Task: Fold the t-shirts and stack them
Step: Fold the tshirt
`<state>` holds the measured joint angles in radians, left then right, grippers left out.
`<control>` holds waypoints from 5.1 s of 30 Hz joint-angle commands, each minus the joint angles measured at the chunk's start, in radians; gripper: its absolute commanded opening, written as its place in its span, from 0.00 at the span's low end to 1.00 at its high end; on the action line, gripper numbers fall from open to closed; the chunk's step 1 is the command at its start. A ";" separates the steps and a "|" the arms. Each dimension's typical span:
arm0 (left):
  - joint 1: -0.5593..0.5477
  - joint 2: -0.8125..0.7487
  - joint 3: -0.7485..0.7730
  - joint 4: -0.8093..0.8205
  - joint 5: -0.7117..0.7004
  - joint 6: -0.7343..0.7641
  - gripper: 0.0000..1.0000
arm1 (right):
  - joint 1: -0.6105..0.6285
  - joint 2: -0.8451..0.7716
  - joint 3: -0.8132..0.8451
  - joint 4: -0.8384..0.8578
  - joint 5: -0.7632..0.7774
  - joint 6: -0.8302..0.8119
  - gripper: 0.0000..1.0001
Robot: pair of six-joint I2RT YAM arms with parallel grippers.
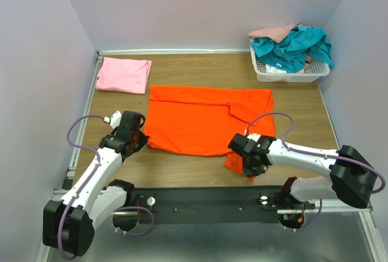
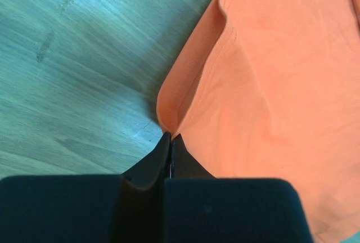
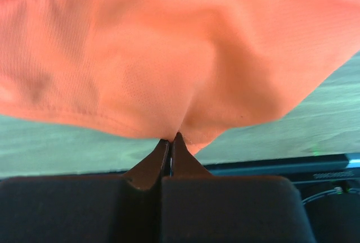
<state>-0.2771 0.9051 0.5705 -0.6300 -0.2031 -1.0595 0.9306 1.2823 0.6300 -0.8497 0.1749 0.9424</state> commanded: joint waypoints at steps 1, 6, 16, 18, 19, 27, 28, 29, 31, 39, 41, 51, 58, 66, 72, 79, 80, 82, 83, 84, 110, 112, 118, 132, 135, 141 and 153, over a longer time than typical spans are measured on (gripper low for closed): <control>-0.005 0.002 0.045 0.009 -0.041 -0.002 0.00 | 0.001 -0.029 0.042 -0.014 0.184 0.045 0.00; -0.005 0.040 0.078 0.035 -0.038 0.009 0.00 | -0.050 -0.032 0.134 -0.029 0.251 -0.010 0.01; -0.004 0.152 0.167 0.084 -0.064 0.023 0.00 | -0.219 0.020 0.341 -0.020 0.382 -0.183 0.00; -0.002 0.190 0.201 0.089 -0.078 0.030 0.00 | -0.252 0.043 0.365 0.003 0.385 -0.227 0.00; -0.004 0.204 0.224 0.093 -0.094 0.033 0.00 | -0.263 0.058 0.384 0.021 0.385 -0.252 0.00; 0.006 0.360 0.331 0.122 -0.107 0.078 0.00 | -0.361 0.153 0.491 0.135 0.388 -0.361 0.00; 0.006 0.371 0.342 0.122 -0.108 0.082 0.00 | -0.369 0.166 0.500 0.144 0.384 -0.372 0.00; 0.009 0.382 0.359 0.128 -0.113 0.088 0.00 | -0.375 0.176 0.514 0.156 0.373 -0.395 0.01; 0.010 0.406 0.373 0.133 -0.120 0.089 0.00 | -0.392 0.213 0.548 0.166 0.370 -0.412 0.01; 0.042 0.543 0.479 0.150 -0.127 0.124 0.00 | -0.456 0.321 0.651 0.204 0.344 -0.487 0.00; 0.052 0.569 0.503 0.147 -0.130 0.127 0.00 | -0.469 0.351 0.675 0.215 0.333 -0.505 0.00; 0.084 0.741 0.580 0.194 -0.114 0.154 0.00 | -0.524 0.508 0.783 0.253 0.290 -0.567 0.01; 0.093 0.824 0.627 0.217 -0.114 0.168 0.04 | -0.541 0.635 0.882 0.291 0.293 -0.631 0.01; 0.093 0.802 0.654 0.213 -0.114 0.196 0.98 | -0.553 0.773 1.033 0.305 0.314 -0.694 0.55; 0.082 0.715 0.638 0.227 -0.071 0.220 0.98 | -0.552 0.616 0.891 0.305 0.241 -0.599 1.00; 0.036 0.699 0.623 0.309 -0.007 0.289 0.99 | -0.552 0.368 0.585 0.346 0.080 -0.427 1.00; 0.029 0.715 0.631 0.322 -0.001 0.300 0.98 | -0.552 0.350 0.527 0.365 0.060 -0.400 1.00; 0.007 0.776 0.663 0.328 0.053 0.352 0.98 | -0.555 0.353 0.495 0.376 0.061 -0.380 1.00; 0.001 0.796 0.681 0.328 0.082 0.357 0.98 | -0.556 0.370 0.482 0.380 0.072 -0.370 1.00; -0.014 0.837 0.689 0.329 0.088 0.363 0.98 | -0.565 0.380 0.482 0.385 0.072 -0.369 1.00; -0.284 0.673 0.181 0.351 0.270 0.259 0.98 | -0.610 1.164 1.289 0.543 -0.359 -0.786 1.00; -0.319 0.672 0.169 0.348 0.313 0.253 0.98 | -0.610 1.271 1.457 0.540 -0.399 -0.800 1.00; -0.497 0.712 0.248 0.369 0.383 0.260 0.98 | -0.610 1.425 1.744 0.548 -0.560 -0.745 1.00; -0.691 0.727 0.600 0.331 0.354 0.366 0.98 | -0.610 1.148 1.693 0.560 -0.496 -0.755 1.00; -0.689 0.638 0.534 0.310 0.285 0.340 0.98 | -0.612 0.985 1.576 0.558 -0.387 -0.716 1.00; -0.639 0.398 0.324 0.124 0.017 0.190 0.98 | -0.610 0.618 1.051 0.563 -0.279 -0.515 1.00; -0.240 0.163 -0.041 0.191 0.067 0.141 0.82 | -0.445 0.098 0.197 0.707 -0.285 -0.268 1.00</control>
<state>-0.5503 1.0733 0.5488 -0.4900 -0.1596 -0.8959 0.4122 1.4624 0.9283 -0.1814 -0.1307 0.5735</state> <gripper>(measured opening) 0.885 0.996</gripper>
